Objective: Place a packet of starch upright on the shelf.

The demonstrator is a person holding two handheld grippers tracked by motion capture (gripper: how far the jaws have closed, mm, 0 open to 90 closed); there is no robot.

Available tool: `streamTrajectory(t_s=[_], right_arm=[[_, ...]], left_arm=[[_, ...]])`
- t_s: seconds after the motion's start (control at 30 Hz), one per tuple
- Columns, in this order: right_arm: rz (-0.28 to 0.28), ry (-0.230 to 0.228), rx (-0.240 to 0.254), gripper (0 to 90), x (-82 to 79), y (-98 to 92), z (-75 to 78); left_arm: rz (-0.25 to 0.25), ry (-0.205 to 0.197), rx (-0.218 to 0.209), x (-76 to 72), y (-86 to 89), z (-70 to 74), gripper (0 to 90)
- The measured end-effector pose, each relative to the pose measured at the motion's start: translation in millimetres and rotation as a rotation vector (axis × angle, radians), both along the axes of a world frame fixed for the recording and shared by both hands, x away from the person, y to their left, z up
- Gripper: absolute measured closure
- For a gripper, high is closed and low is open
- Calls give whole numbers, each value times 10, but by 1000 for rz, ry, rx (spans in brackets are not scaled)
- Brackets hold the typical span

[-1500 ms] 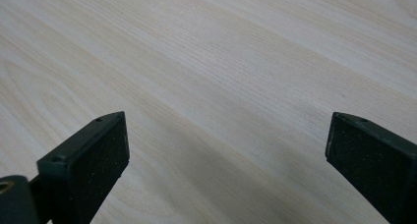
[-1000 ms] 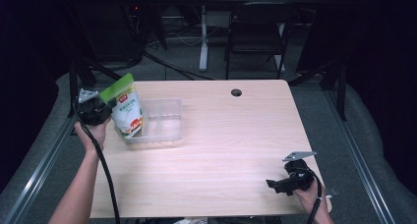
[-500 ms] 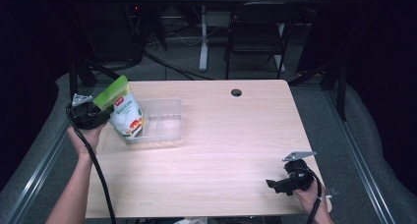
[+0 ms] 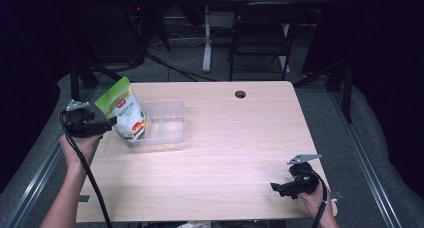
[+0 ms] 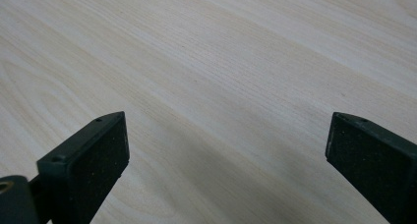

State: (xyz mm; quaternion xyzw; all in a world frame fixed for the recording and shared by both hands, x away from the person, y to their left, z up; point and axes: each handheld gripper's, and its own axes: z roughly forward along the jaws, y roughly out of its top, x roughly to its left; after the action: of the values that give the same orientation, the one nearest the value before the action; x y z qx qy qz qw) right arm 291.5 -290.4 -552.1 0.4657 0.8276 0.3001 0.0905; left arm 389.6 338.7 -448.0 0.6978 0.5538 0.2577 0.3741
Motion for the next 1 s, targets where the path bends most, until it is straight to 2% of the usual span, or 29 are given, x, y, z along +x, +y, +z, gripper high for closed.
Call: streamTrajectory(t_s=[0.27,0.57,0.83,1.0], right_arm=[[0,-1,0,23,-1,2,-1],[-6,-3,-1,22,-7,2,0],[-8,-2,-7,22,-10,7,1],[-8,-5,-5,22,-15,3,7]], left_arm=[[-57,7,49,-274,-104,123,120],[-113,21,92,-568,-215,196,101],[-146,26,93,-741,-334,155,87],[-168,71,97,-797,-416,17,73]])
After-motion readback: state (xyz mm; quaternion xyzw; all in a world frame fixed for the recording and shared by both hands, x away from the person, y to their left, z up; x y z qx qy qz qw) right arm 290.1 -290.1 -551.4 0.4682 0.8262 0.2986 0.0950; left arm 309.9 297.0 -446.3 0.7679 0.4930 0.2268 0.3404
